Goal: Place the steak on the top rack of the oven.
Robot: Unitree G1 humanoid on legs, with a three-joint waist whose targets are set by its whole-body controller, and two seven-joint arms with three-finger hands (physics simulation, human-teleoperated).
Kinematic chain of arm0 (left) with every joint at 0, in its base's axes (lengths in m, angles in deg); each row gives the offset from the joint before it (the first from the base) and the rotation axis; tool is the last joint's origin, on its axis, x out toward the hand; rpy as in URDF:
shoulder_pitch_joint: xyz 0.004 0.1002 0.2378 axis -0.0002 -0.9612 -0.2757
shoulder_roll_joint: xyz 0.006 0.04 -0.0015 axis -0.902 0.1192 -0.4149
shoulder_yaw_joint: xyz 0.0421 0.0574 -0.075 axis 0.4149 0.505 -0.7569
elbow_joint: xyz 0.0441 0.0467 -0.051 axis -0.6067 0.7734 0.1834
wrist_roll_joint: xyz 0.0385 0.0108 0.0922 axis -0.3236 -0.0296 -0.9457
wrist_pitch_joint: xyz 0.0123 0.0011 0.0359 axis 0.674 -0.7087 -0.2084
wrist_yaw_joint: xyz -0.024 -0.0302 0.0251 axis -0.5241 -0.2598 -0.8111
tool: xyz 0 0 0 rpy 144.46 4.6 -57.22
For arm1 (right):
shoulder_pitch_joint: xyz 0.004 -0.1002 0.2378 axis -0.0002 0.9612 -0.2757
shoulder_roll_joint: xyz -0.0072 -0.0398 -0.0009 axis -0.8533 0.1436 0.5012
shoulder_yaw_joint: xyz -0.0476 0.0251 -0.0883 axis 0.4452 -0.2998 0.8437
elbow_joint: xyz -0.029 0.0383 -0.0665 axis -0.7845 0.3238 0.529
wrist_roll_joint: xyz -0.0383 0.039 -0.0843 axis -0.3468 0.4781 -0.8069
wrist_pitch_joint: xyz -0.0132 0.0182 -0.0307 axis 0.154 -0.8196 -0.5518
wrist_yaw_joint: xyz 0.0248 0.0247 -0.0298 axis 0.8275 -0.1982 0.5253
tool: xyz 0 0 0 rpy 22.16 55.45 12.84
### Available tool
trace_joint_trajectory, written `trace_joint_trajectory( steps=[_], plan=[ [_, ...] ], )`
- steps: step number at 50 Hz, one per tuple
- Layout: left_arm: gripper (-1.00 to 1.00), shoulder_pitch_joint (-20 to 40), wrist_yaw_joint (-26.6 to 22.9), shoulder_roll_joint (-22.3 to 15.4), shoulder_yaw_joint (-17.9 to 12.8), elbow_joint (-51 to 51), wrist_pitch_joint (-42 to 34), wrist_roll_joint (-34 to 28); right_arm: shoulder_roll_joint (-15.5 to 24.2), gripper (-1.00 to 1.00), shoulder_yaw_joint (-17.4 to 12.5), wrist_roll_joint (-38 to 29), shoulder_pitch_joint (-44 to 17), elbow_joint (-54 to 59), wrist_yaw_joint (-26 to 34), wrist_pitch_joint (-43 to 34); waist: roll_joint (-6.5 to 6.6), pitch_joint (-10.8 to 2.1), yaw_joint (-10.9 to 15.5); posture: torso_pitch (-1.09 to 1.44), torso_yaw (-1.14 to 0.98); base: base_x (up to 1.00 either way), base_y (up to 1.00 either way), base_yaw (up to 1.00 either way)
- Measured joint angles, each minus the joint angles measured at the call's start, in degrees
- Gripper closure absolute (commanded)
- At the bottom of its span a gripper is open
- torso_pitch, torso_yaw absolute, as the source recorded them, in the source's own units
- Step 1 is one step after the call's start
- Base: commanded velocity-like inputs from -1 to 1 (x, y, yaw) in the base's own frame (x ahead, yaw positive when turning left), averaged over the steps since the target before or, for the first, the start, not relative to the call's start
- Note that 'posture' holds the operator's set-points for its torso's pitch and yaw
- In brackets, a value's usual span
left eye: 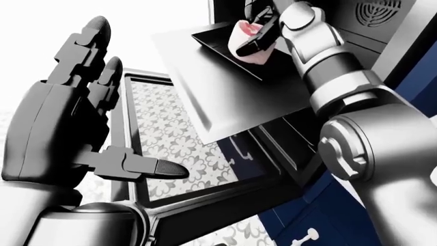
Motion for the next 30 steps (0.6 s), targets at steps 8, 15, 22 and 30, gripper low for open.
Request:
trace_joint_trajectory(
  steps=[8, 15, 22, 30],
  plan=[
    [-1.00, -0.36, 0.00, -0.52, 0.85, 0.06, -0.79, -0.29, 0.70, 1.00, -0.12, -3.08, 0.44, 0.69, -2.11, 0.12, 0.04, 0.05, 0.31, 0.00, 0.57, 0.00, 0.00, 0.00],
    [-1.00, 0.03, 0.00, -0.38, -0.92, 0.00, -0.05, 0.71, 1.09, 1.00, -0.09, -5.83, 0.88, 0.92, -4.04, 0.17, 0.05, -0.09, 0.46, 0.00, 0.57, 0.00, 0.00, 0.00],
    [-1.00, 0.12, 0.00, 0.30, -1.35, 0.02, 1.02, 1.20, 1.62, 1.00, -0.35, -7.74, 1.35, 1.04, -4.75, -1.23, -0.08, -0.10, 0.64, 0.00, 0.57, 0.00, 0.00, 0.00],
    [-1.00, 0.00, 0.00, 0.46, -1.04, 0.03, 1.13, 0.97, 2.09, 1.00, -0.61, -9.19, 1.68, 1.25, -5.54, -2.06, -0.13, 0.01, 0.75, 0.00, 0.57, 0.00, 0.00, 0.00]
  ],
)
